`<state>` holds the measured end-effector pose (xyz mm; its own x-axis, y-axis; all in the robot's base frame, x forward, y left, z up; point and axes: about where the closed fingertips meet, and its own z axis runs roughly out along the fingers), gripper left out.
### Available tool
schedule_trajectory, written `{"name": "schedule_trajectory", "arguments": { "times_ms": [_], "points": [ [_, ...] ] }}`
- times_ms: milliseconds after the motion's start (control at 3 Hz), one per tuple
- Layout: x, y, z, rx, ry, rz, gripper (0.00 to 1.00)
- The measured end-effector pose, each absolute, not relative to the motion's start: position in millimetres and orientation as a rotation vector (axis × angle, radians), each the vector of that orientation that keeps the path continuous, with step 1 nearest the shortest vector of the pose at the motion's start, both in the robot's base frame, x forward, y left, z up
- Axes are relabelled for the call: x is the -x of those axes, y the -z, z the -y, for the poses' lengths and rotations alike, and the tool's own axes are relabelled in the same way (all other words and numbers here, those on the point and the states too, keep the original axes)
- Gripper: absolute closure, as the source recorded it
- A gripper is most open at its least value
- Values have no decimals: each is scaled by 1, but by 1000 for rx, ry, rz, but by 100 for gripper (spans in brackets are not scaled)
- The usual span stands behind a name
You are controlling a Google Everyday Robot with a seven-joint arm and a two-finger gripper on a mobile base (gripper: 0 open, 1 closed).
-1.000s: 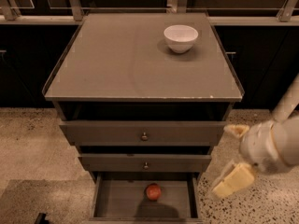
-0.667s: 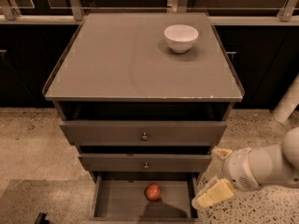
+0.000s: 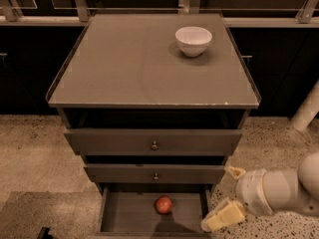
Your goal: Pick apple from bottom drawer and place on counter
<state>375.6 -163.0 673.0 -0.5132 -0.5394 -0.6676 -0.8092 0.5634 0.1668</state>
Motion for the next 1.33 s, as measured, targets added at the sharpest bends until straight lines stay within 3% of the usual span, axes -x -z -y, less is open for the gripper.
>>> {"name": "schedule_trajectory", "arguments": {
  "times_ms": [667, 1333],
  "points": [
    [-368, -556, 176, 840, -661, -2165, 0],
    [-361, -528, 164, 798, -749, -2172, 0]
  ]
}}
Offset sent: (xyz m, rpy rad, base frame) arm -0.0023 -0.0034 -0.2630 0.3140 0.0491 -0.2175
